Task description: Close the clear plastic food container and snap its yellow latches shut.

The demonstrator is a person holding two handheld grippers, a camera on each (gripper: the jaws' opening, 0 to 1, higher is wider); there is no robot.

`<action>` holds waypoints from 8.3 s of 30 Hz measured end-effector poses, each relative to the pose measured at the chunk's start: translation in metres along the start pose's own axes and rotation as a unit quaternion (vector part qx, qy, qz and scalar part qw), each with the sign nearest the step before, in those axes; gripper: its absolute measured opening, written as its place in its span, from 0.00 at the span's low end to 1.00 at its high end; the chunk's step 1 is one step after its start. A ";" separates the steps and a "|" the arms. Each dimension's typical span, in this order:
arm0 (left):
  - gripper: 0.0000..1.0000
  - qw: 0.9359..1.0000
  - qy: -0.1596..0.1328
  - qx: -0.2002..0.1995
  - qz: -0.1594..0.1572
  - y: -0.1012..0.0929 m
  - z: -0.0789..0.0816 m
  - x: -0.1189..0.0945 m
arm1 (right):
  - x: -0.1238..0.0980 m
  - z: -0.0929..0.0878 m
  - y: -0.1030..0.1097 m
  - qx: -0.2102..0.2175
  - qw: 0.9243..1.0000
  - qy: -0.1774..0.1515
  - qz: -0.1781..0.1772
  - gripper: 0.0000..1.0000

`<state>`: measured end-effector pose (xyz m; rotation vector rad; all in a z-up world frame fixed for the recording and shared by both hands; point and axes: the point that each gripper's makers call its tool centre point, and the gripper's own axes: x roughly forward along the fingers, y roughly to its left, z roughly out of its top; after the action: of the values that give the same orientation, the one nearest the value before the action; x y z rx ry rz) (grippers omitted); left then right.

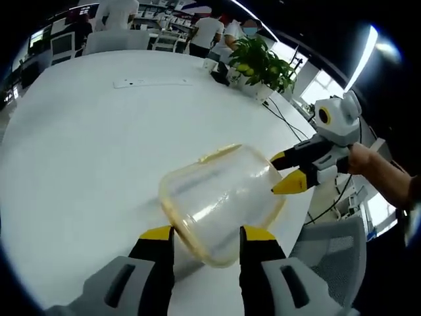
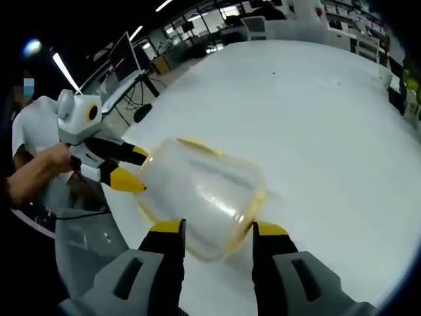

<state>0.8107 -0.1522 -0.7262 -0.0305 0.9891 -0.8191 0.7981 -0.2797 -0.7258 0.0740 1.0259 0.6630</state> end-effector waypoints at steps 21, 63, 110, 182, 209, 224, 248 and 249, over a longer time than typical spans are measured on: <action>0.32 1.000 0.013 0.001 0.004 0.002 -0.026 -0.021 | 0.005 -0.013 0.030 0.002 1.000 0.008 0.000 0.37; 0.28 0.992 -0.013 0.125 0.004 -0.019 0.011 -0.042 | -0.006 0.028 0.042 -0.155 0.988 -0.024 0.015 0.25; 0.23 0.943 0.054 0.323 -0.063 -0.067 -0.013 -0.003 | 0.045 0.050 0.066 -0.316 0.942 0.048 0.104 0.30; 0.28 0.845 0.010 0.534 0.016 -0.061 -0.008 0.008 | 0.058 0.036 0.071 -0.351 0.887 0.252 0.162 0.32; 0.35 0.890 -0.004 0.455 -0.002 -0.067 -0.011 0.010 | 0.050 0.051 0.072 -0.368 0.893 0.214 0.146 0.35; 0.42 0.915 -0.023 0.403 0.002 -0.063 -0.010 -0.007 | 0.025 0.051 0.059 -0.384 0.900 0.168 0.119 0.42; 0.55 0.948 -0.050 0.313 0.038 -0.034 -0.005 -0.035 | -0.013 0.022 0.051 -0.379 0.917 0.092 0.083 0.50; 0.55 0.948 -0.052 0.311 0.040 -0.034 -0.005 -0.036 | -0.014 0.019 0.050 -0.379 0.918 0.088 0.079 0.51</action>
<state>0.7763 -0.1515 -0.6902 0.5014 0.5949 -1.0141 0.7845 -0.2424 -0.6867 -0.5977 0.8770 1.1949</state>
